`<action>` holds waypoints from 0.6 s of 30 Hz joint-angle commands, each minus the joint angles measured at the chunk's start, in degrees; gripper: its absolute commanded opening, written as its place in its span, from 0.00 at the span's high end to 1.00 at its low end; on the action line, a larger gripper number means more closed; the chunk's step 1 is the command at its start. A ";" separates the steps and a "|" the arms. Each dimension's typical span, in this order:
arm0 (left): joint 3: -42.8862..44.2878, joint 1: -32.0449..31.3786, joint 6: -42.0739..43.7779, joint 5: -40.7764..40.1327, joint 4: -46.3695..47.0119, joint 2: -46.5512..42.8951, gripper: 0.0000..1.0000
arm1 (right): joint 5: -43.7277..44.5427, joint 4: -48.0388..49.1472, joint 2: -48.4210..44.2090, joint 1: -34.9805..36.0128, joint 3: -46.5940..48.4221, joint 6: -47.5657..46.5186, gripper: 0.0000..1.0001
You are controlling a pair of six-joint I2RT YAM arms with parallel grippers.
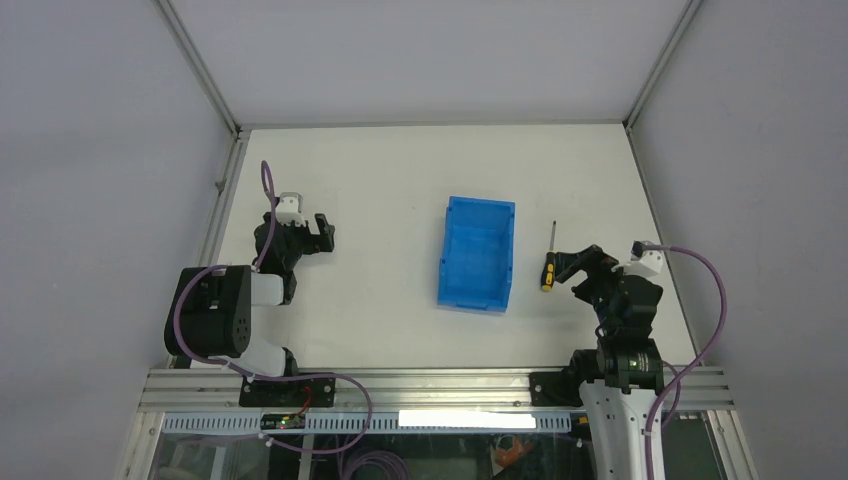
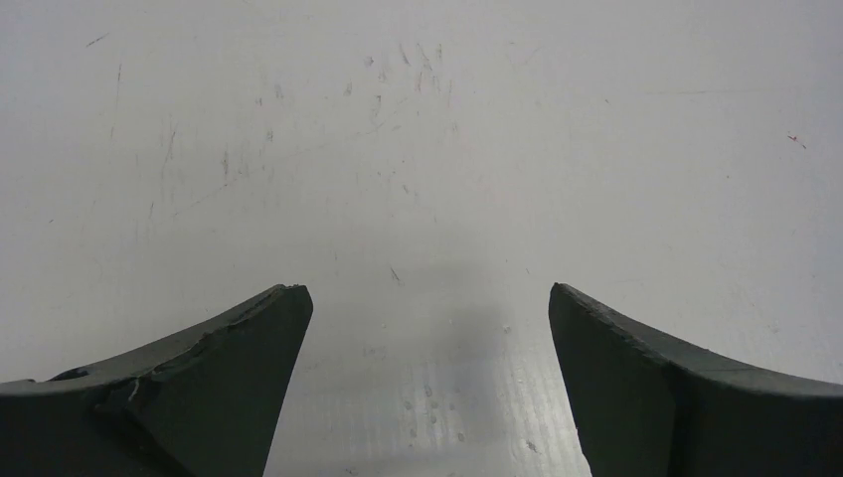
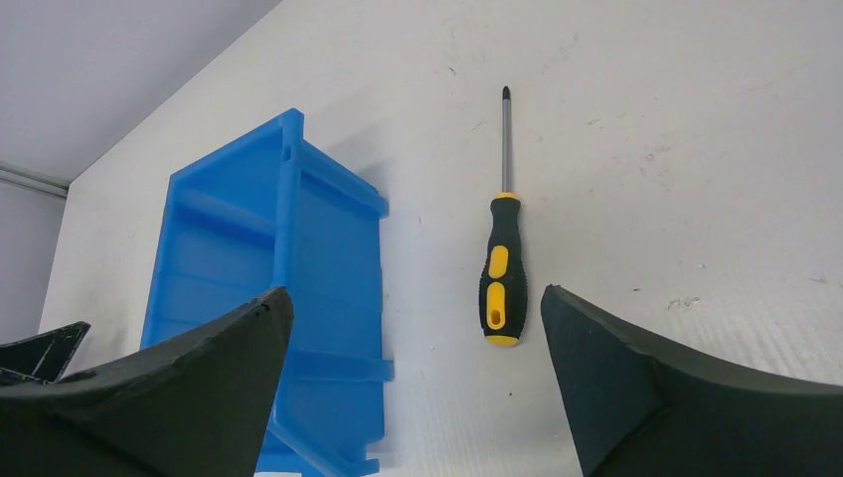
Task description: Put the screwdriver in the bin
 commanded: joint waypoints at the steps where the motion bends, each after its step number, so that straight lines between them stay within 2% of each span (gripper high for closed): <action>1: 1.00 -0.54 -0.02 0.26 3.24 -0.67 0.01 | 1.01 0.79 -0.75 -0.02 2.01 2.84 0.01; 3: 0.99 -0.56 -0.02 0.27 3.24 -0.74 0.01 | 0.51 1.50 -0.77 -0.02 4.07 3.34 0.01; 7: 0.99 -0.55 -0.02 0.30 3.24 -0.70 0.01 | -10.53 8.26 0.38 -0.02 8.59 -1.18 0.02; 10: 1.00 -0.50 -0.02 0.26 3.24 -0.69 0.01 | -11.41 8.60 6.32 -0.02 15.52 -2.63 0.04; 13: 0.99 -0.56 -0.02 0.30 3.21 -0.69 0.01 | -9.94 2.62 17.69 -0.04 26.24 -5.28 0.05; 18: 1.00 -0.51 -0.02 0.31 3.16 -0.68 0.01 | 3.89 -17.14 42.36 -0.02 47.62 -8.37 0.07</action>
